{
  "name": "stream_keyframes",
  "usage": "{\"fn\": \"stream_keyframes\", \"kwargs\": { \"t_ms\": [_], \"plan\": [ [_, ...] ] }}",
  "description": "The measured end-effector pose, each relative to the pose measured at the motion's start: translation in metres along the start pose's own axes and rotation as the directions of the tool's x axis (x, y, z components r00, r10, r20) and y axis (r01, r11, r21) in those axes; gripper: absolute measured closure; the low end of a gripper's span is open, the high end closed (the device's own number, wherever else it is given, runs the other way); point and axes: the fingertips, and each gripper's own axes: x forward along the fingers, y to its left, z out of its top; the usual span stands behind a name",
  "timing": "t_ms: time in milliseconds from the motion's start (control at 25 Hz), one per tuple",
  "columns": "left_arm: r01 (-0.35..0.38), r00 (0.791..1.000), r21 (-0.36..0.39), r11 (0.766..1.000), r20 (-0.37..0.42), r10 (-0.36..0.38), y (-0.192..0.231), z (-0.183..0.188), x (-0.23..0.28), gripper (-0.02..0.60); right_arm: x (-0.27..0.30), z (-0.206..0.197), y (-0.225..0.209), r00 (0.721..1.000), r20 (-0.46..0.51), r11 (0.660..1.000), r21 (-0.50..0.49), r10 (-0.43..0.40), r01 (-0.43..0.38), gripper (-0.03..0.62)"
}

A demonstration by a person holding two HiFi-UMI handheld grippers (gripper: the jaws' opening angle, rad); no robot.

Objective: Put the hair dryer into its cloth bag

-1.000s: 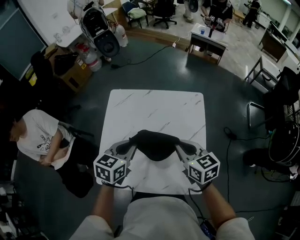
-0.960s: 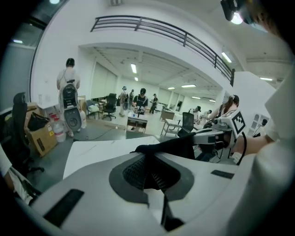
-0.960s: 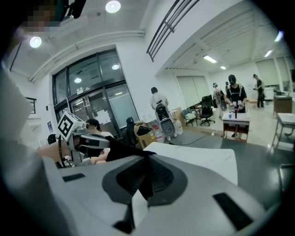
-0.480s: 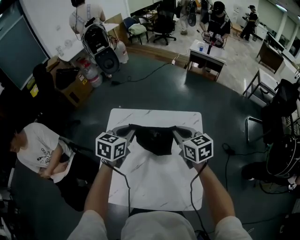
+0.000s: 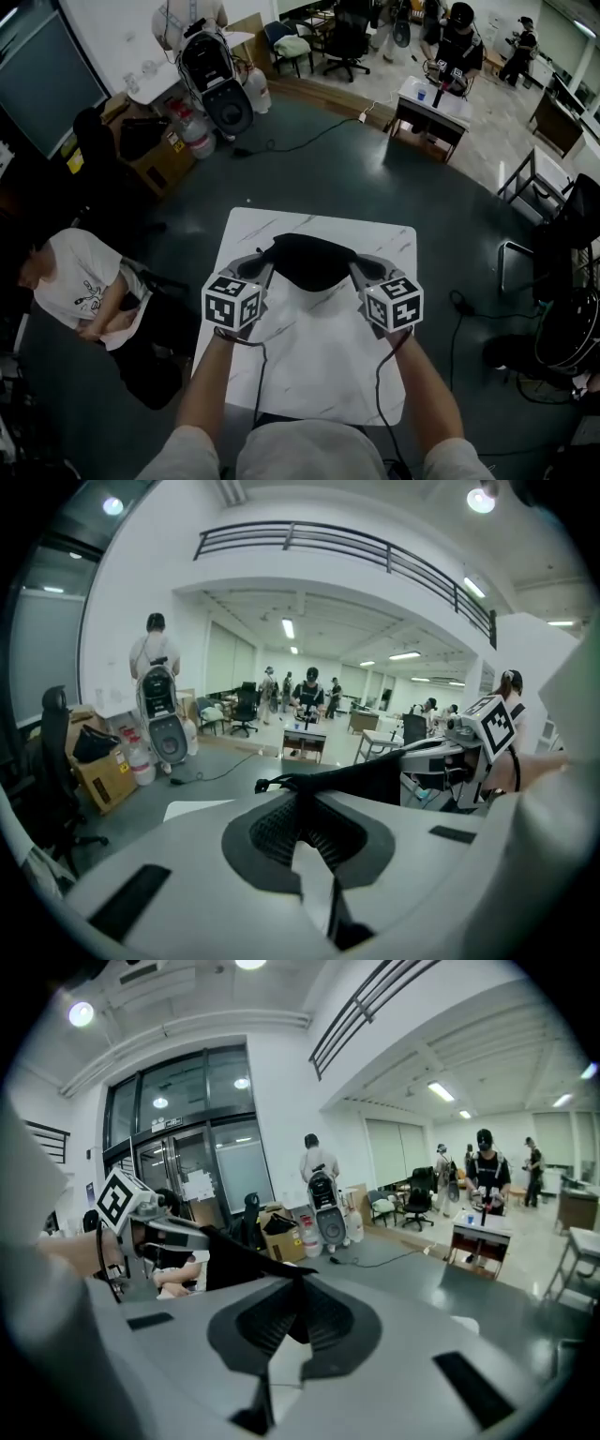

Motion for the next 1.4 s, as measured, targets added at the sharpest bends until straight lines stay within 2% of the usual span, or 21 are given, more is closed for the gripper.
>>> {"fn": "stream_keyframes", "kwargs": {
  "t_ms": [200,640,800,1080,1400],
  "plan": [
    [-0.024,0.997,-0.004,1.0,-0.068,0.024,-0.029,-0.043,-0.018,0.569,-0.027,-0.03,0.013,0.999,-0.029,0.999,0.032,0.024,-0.024,0.572],
    [-0.075,0.982,-0.132,0.988,-0.18,0.05,-0.063,-0.167,-0.062,0.569,-0.062,-0.125,0.066,0.99,-0.113,0.995,0.056,0.083,-0.077,0.572],
    [-0.121,0.972,-0.148,0.982,-0.216,0.088,-0.077,-0.211,-0.069,0.569,-0.071,-0.163,0.076,0.983,-0.155,0.995,0.032,0.094,-0.09,0.572],
    [-0.246,0.959,-0.176,0.953,-0.19,0.212,-0.078,-0.257,-0.07,0.569,-0.072,-0.219,0.089,0.977,-0.198,0.995,-0.046,0.074,-0.085,0.572],
    [-0.282,0.954,-0.17,0.944,-0.155,0.257,-0.086,-0.3,-0.078,0.569,-0.074,-0.275,0.101,0.971,-0.236,0.994,-0.085,0.04,-0.062,0.572]
  ]
}}
